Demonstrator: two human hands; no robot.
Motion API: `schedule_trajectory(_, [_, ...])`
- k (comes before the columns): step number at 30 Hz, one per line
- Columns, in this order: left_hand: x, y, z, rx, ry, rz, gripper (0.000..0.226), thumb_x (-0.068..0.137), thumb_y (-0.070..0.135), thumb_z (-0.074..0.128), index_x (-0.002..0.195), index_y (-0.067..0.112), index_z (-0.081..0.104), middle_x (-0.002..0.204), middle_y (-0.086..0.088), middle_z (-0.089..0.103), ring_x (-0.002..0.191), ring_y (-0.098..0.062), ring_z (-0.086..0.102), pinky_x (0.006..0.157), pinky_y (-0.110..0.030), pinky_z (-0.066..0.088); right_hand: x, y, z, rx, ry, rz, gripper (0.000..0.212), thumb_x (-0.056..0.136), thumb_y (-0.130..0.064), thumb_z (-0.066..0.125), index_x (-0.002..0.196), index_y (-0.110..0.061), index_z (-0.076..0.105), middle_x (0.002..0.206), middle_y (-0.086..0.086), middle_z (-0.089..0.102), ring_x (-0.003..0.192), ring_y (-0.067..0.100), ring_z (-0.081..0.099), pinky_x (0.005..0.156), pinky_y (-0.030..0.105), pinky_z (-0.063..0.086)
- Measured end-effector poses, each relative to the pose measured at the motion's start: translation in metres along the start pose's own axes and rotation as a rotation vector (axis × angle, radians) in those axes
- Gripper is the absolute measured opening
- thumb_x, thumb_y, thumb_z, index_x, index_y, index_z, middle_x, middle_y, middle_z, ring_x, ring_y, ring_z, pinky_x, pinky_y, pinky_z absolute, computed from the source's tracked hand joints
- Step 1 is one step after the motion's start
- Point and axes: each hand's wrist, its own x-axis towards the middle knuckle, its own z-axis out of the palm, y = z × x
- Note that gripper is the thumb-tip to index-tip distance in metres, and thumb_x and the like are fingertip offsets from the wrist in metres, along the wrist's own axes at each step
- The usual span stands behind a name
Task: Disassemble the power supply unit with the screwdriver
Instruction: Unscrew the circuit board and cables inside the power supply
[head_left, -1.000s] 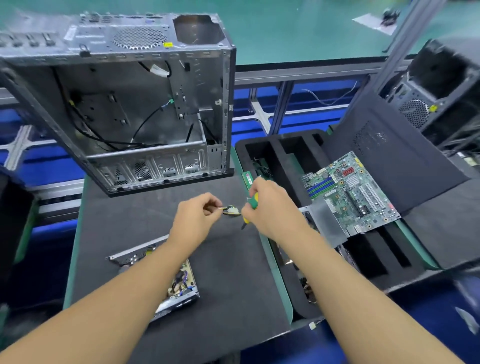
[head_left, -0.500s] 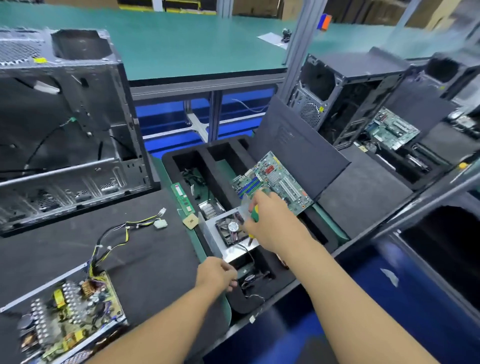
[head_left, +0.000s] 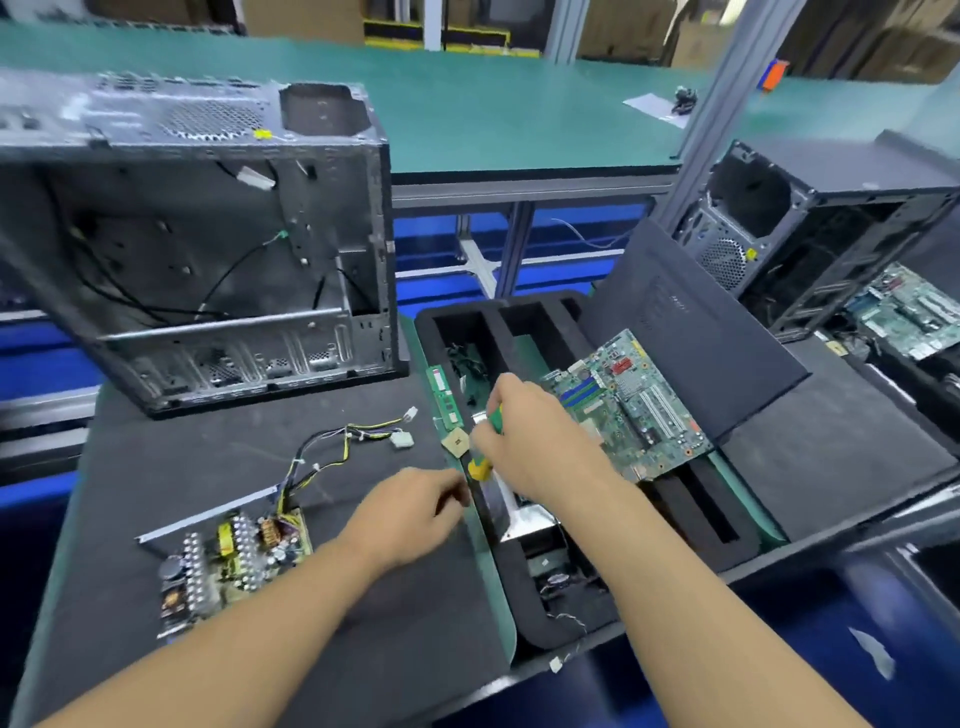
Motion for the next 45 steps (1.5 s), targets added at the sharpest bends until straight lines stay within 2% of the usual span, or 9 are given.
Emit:
schedule_trajectory(4, [-0.030, -0.052, -0.026, 0.288, -0.082, -0.002, 0.018, 0.077, 0.026, 0.041, 0.087, 0.030, 0.055, 0.083, 0.008, 0.052, 0.086, -0.022, 0.060, 0.069, -0.033, 0.045, 0.010, -0.043, 0.033, -0.019, -0.089, -0.103, 0.018, 0.093, -0.026, 0.051, 0.102, -0.010, 0.046, 0.096, 0.007, 0.054, 0.077, 0.029, 0.051, 0.058, 0.033, 0.032])
schedule_trajectory(9, [-0.081, -0.116, -0.033, 0.512, -0.121, 0.035, 0.031, 0.075, 0.031, 0.038, 0.088, 0.026, 0.065, 0.094, 0.008, 0.061, 0.099, -0.019, 0.053, 0.084, -0.037, 0.040, 0.010, -0.074, 0.089, -0.031, -0.347, -0.238, 0.017, 0.094, -0.025, 0.051, 0.103, -0.011, 0.047, 0.090, 0.002, 0.048, 0.060, 0.014, 0.041, 0.052, 0.032, 0.031])
schedule_trajectory(15, [-0.123, -0.142, -0.014, 0.320, 0.042, -0.016, 0.032, 0.074, 0.029, 0.039, 0.085, 0.026, 0.069, 0.107, 0.014, 0.061, 0.113, -0.013, 0.053, 0.102, -0.026, 0.027, 0.007, -0.078, 0.124, -0.034, -0.505, -0.365, 0.011, 0.094, -0.030, 0.050, 0.099, -0.022, 0.044, 0.101, -0.005, 0.048, 0.070, 0.009, 0.042, 0.062, 0.032, 0.034])
schedule_trajectory(21, [-0.124, -0.145, -0.006, 0.242, 0.076, -0.043, 0.024, 0.073, 0.025, 0.046, 0.093, 0.031, 0.059, 0.116, 0.019, 0.055, 0.130, -0.006, 0.039, 0.109, -0.024, 0.019, 0.010, -0.076, 0.131, -0.010, -0.501, -0.401, 0.011, 0.094, -0.029, 0.052, 0.100, -0.023, 0.044, 0.095, -0.009, 0.046, 0.067, 0.002, 0.040, 0.060, 0.029, 0.031])
schedule_trajectory(27, [-0.125, -0.143, -0.003, 0.322, 0.102, -0.069, 0.025, 0.074, 0.028, 0.046, 0.096, 0.032, 0.057, 0.129, 0.018, 0.051, 0.136, -0.006, 0.034, 0.111, -0.032, 0.016, 0.017, -0.076, 0.133, 0.000, -0.466, -0.429, 0.013, 0.093, -0.029, 0.054, 0.097, -0.026, 0.042, 0.084, -0.012, 0.041, 0.066, -0.016, 0.040, 0.053, 0.010, 0.031])
schedule_trajectory(33, [-0.124, -0.143, -0.004, 0.279, 0.115, -0.079, 0.029, 0.073, 0.027, 0.046, 0.097, 0.030, 0.062, 0.127, 0.018, 0.053, 0.136, -0.005, 0.034, 0.111, -0.031, 0.019, 0.021, -0.079, 0.138, -0.022, -0.469, -0.446, 0.014, 0.093, -0.028, 0.053, 0.100, -0.023, 0.043, 0.099, -0.007, 0.045, 0.071, -0.002, 0.042, 0.054, 0.020, 0.028])
schedule_trajectory(36, [-0.125, -0.145, -0.003, 0.265, 0.123, -0.080, 0.034, 0.072, 0.029, 0.041, 0.098, 0.030, 0.062, 0.127, 0.018, 0.053, 0.136, -0.006, 0.034, 0.111, -0.030, 0.019, 0.021, -0.078, 0.137, -0.021, -0.473, -0.443, 0.012, 0.093, -0.028, 0.053, 0.099, -0.024, 0.042, 0.096, -0.009, 0.043, 0.071, -0.012, 0.042, 0.055, 0.013, 0.031])
schedule_trajectory(41, [-0.124, -0.144, -0.005, 0.268, 0.103, -0.069, 0.046, 0.073, 0.026, 0.044, 0.112, 0.035, 0.066, 0.126, 0.016, 0.054, 0.136, -0.009, 0.034, 0.110, -0.035, 0.021, 0.021, -0.077, 0.133, -0.036, -0.468, -0.421, 0.011, 0.094, -0.028, 0.051, 0.100, -0.024, 0.043, 0.097, -0.011, 0.042, 0.067, -0.006, 0.041, 0.052, 0.015, 0.027])
schedule_trajectory(45, [-0.124, -0.145, -0.003, 0.296, 0.085, -0.080, 0.043, 0.075, 0.025, 0.043, 0.106, 0.038, 0.070, 0.124, 0.018, 0.055, 0.137, -0.008, 0.034, 0.109, -0.034, 0.019, 0.020, -0.077, 0.131, -0.051, -0.467, -0.429, 0.011, 0.096, -0.027, 0.050, 0.102, -0.022, 0.043, 0.099, -0.010, 0.042, 0.067, -0.012, 0.041, 0.054, 0.013, 0.031])
